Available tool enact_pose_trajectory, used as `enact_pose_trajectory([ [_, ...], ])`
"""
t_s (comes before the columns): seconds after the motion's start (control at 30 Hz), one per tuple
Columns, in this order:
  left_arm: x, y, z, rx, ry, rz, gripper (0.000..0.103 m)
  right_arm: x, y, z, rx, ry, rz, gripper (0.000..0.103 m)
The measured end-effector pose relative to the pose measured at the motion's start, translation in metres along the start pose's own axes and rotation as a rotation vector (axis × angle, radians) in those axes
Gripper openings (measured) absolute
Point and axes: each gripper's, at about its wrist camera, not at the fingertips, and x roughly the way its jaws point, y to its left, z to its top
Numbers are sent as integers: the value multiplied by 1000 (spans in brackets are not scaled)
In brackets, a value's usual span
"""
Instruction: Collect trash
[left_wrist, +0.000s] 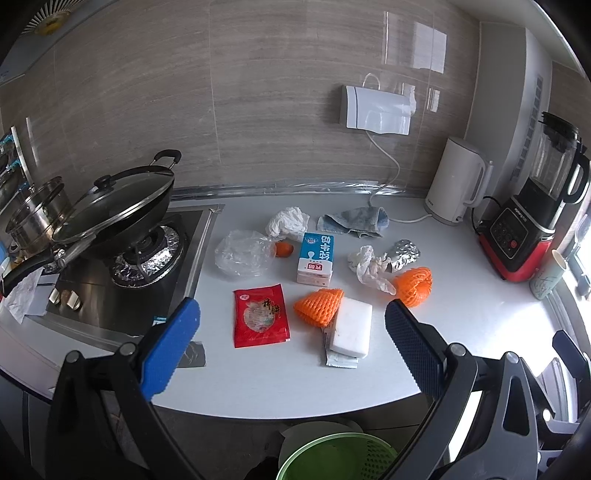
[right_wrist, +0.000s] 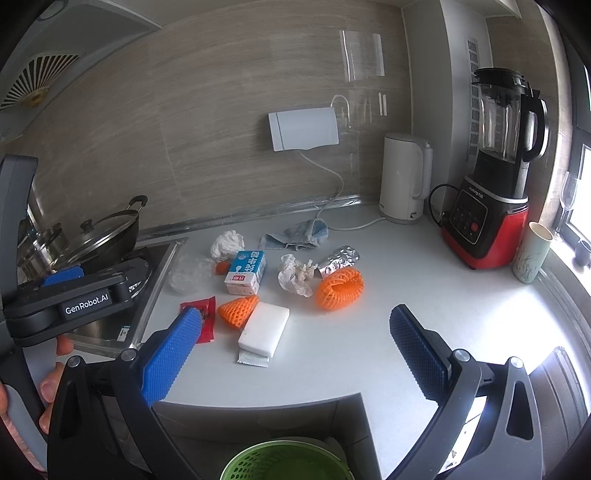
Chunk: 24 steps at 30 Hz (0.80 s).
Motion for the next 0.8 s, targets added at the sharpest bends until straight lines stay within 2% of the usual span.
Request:
enact_pose_trajectory([
  [0.8, 6, 5, -2, -3, 9, 0, 97, 9, 5, 0, 11, 18, 5, 101],
])
